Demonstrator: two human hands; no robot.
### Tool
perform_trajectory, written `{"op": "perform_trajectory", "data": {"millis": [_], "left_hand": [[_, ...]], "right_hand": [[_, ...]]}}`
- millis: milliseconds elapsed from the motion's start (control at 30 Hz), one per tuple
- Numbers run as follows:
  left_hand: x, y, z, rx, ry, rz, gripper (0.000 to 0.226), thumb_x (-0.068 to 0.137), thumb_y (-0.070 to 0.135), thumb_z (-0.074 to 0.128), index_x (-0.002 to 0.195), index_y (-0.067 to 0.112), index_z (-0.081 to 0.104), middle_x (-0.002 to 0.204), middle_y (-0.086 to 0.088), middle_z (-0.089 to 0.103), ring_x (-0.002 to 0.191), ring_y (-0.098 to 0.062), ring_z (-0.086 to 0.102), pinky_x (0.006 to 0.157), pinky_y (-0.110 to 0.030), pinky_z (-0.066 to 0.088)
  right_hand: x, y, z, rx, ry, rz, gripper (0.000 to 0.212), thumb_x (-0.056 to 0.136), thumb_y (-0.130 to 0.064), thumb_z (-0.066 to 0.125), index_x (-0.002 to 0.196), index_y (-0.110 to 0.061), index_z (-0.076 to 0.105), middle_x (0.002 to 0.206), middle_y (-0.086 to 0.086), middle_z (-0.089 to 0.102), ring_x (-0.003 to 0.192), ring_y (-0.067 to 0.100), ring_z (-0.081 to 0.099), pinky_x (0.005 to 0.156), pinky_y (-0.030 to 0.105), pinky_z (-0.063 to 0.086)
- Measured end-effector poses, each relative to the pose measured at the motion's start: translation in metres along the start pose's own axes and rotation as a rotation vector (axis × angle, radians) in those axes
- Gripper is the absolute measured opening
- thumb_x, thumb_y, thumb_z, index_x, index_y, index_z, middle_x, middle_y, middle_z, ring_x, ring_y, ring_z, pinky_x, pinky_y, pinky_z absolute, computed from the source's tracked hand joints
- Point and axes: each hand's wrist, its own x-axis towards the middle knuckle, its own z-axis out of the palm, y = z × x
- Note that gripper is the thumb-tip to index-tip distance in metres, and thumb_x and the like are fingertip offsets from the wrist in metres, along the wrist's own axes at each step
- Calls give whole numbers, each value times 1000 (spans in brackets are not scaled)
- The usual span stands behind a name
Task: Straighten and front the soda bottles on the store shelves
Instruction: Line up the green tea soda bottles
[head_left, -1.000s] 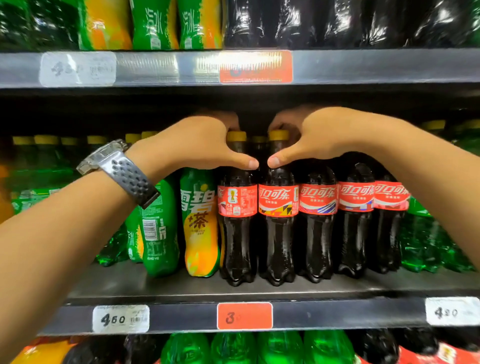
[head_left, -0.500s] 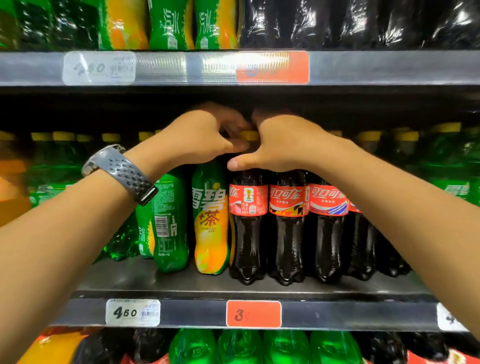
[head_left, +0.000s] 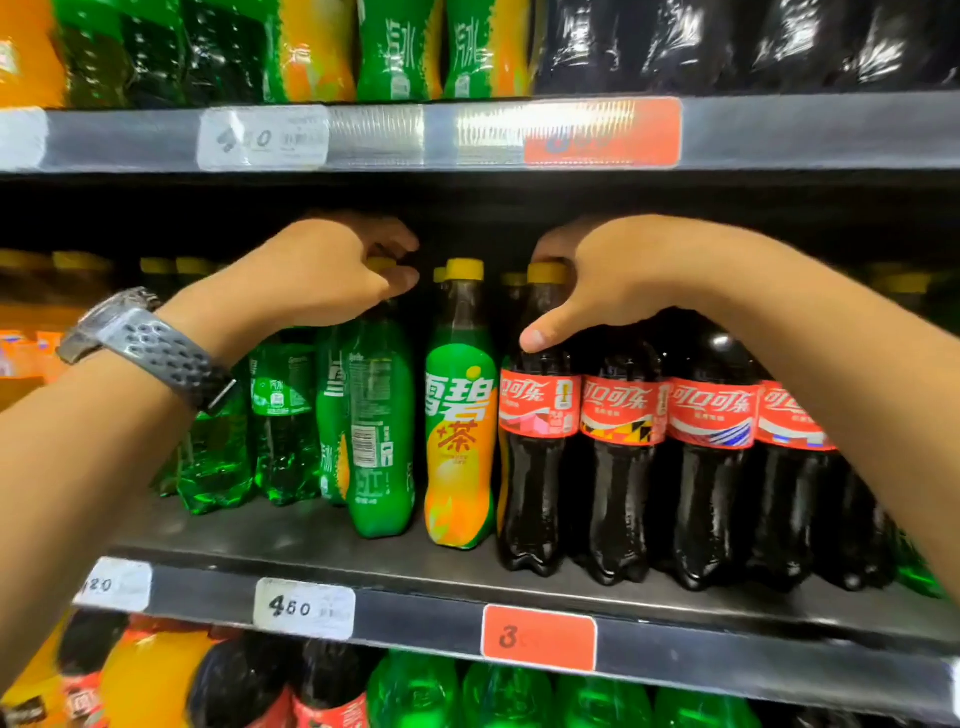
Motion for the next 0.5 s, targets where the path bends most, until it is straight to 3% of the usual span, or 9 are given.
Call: {"op": "perform_trajectory", "data": {"millis": [100, 267, 367, 433, 500], "left_hand": [[2, -13, 3, 26, 37, 20, 42, 83, 52, 63, 122, 36, 59, 101, 14, 55, 86, -9, 49, 72, -21, 34], [10, -31, 16, 166, 71, 5, 60, 72, 78, 51, 105, 29, 59, 106, -1, 64, 92, -25, 58, 71, -30, 43], [11, -36, 20, 143, 92, 43, 48, 72, 73, 58, 84, 28, 50, 90, -2, 58, 80, -24, 52, 64, -30, 35], [10, -38, 21, 81, 88, 38, 46, 73, 68, 63, 86, 25, 55, 85, 2, 54, 78, -22, 52, 63, -28, 32], [9, -39, 21, -21, 74, 24, 45, 74, 61, 68, 94, 21, 62, 87, 2, 60, 83, -24, 59, 64, -28, 37]], "right_hand": [[-1, -2, -3, -15, -32, 38, 90, 65, -76, 61, 138, -27, 39, 103, -7, 49, 87, 14, 41, 73, 28, 31], [1, -8, -7, -48, -51, 103, 98, 48, -93, 41, 122, -28, 50, 106, -2, 60, 92, 22, 55, 79, 34, 45], [4, -14, -3, -84, 9, 157, 85, 60, -83, 53, 122, -25, 52, 107, 1, 61, 87, 22, 51, 72, 31, 39], [6, -17, -2, -67, 14, 170, 76, 65, -75, 61, 124, -28, 50, 101, -4, 56, 85, 20, 48, 69, 30, 35], [5, -18, -5, -62, -23, 198, 74, 62, -77, 60, 120, -32, 50, 98, -6, 56, 84, 20, 53, 71, 32, 41]]}}
